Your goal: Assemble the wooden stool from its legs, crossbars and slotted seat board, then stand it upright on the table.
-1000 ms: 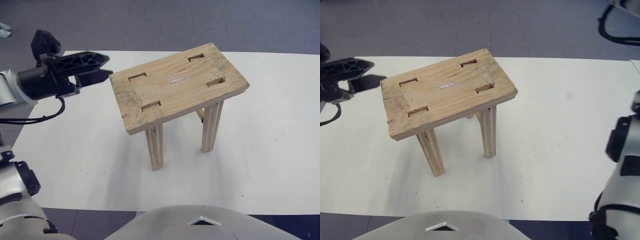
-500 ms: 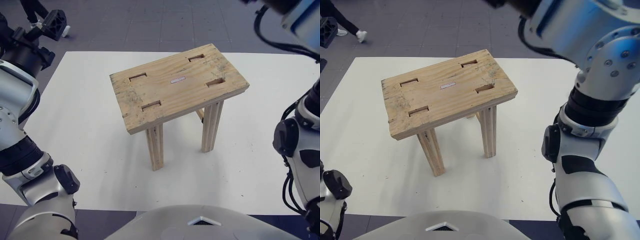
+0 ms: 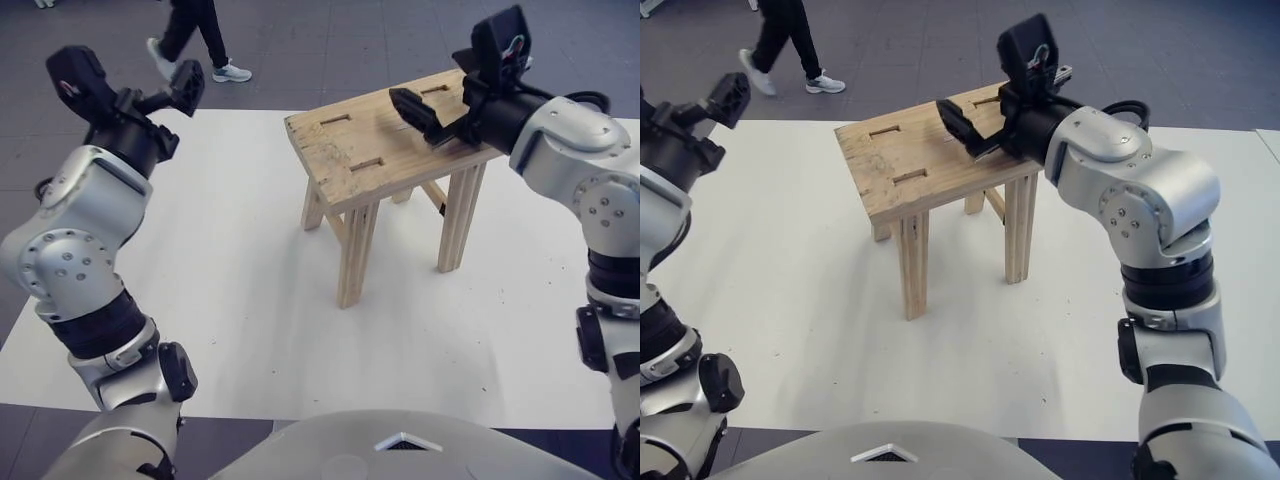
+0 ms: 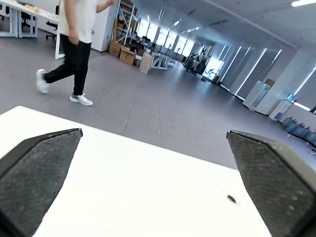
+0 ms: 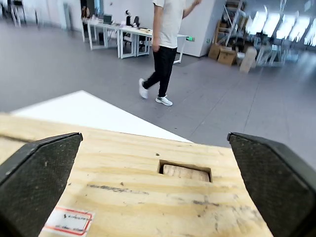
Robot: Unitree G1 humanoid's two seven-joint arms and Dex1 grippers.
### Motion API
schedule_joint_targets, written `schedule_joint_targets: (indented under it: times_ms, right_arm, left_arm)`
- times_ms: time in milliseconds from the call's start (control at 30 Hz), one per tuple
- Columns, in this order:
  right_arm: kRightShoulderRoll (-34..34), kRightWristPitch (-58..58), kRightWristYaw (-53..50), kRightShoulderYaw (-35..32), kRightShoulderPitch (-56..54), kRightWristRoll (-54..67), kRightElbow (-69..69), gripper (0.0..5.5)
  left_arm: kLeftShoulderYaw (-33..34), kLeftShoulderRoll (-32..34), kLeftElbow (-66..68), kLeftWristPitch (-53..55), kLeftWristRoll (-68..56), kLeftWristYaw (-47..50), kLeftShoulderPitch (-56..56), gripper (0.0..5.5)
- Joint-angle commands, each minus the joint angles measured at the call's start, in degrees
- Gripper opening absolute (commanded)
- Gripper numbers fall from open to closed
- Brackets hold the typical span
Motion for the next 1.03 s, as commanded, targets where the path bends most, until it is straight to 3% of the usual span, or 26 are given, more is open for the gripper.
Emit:
schedule_joint_targets:
  times_ms: [33,200,333,500,667,1033]
  right_arm:
    - [2.9,8.2,-3.3,-9.3,-4.5,3.9,5.9,5.48]
    - [-4.7,6.1,0.7,-16.9,-17.5,-0.4,13.8,5.48]
    - [-8.8,-6.7,5.6,-10.0,-8.9,-15.3,19.5,5.48]
    - [-1.7,-24.9,7.2,-8.1,4.7,-26.2,34.7,5.48]
    - [6.2,-39.6,10.0,-9.1,8.0,-30.7,52.2,5.48]
    - [13.0,-47.9,14.0,-7.8,18.0,-34.3,37.3,5.48]
  left_arm:
    - [-1.9,-1.3,-0.5,-1.4,4.6,0.2,2.3,5.50]
    - [-3.0,-3.1,0.0,-4.5,10.9,-1.0,6.6,5.50]
    - [-5.9,-3.2,2.6,-9.3,15.8,-6.7,9.1,5.50]
    - [-10.5,-6.6,11.8,-23.1,25.2,-14.1,14.1,5.50]
    - [-11.3,-11.8,23.2,-34.9,29.9,-18.9,15.1,5.50]
    - [-10.8,-10.9,25.2,-36.9,33.0,-23.1,11.5,5.50]
